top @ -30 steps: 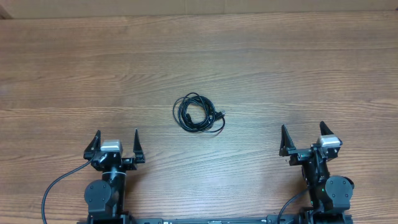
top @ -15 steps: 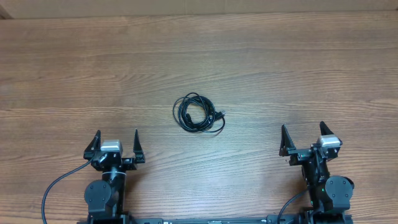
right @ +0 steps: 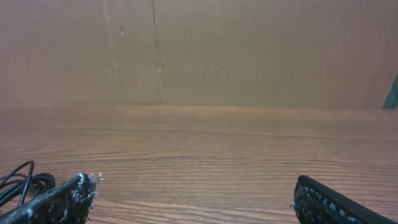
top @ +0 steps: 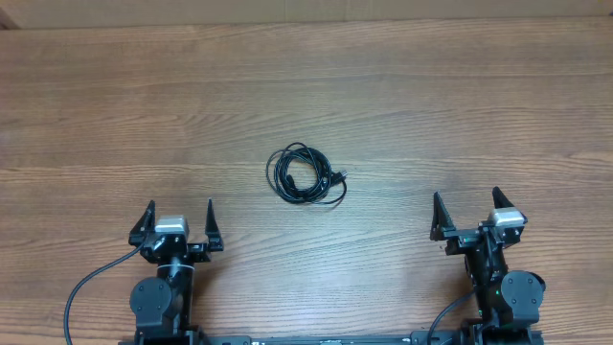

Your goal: Untangle cables

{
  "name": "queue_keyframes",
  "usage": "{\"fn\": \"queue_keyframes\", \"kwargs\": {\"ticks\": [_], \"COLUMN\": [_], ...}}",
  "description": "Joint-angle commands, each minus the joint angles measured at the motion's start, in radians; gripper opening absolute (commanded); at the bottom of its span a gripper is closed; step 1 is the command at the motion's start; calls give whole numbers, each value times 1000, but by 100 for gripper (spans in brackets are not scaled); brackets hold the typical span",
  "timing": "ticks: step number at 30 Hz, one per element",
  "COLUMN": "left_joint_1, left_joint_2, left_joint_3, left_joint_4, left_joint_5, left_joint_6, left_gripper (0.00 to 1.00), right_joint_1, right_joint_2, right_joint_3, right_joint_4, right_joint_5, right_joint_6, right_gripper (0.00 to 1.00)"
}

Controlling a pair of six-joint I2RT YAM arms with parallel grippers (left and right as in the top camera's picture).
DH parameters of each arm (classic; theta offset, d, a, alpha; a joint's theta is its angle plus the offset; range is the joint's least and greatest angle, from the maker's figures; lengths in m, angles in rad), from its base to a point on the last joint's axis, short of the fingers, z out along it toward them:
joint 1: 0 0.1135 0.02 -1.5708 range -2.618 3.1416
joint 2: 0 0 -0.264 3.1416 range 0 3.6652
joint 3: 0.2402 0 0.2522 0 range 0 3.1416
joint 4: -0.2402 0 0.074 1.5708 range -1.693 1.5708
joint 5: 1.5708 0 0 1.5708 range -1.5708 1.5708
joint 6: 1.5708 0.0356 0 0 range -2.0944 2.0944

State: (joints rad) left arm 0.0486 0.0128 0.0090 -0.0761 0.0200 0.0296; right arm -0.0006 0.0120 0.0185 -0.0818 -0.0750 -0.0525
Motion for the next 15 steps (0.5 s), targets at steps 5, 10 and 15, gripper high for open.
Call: {"fn": "queue_keyframes", "kwargs": {"ticks": [5, 10, 15], "left_joint_1": [11, 11, 11], "left_joint_2": [-8, -8, -8], "left_joint_3": [-5, -4, -4], "left_joint_4": [-1, -1, -1], "left_joint_5": [14, 14, 14], "left_joint_6": [16, 16, 16], "left_gripper": [99, 99, 100], "right_joint_1": [-7, -7, -7], "right_joint_2": [-9, -9, -9], "right_joint_3": [-10, -10, -10], "right_joint_4": [5, 5, 5], "right_joint_5": [-5, -5, -5], "right_joint_6": [3, 3, 3], "right_gripper": [100, 100, 100]}}
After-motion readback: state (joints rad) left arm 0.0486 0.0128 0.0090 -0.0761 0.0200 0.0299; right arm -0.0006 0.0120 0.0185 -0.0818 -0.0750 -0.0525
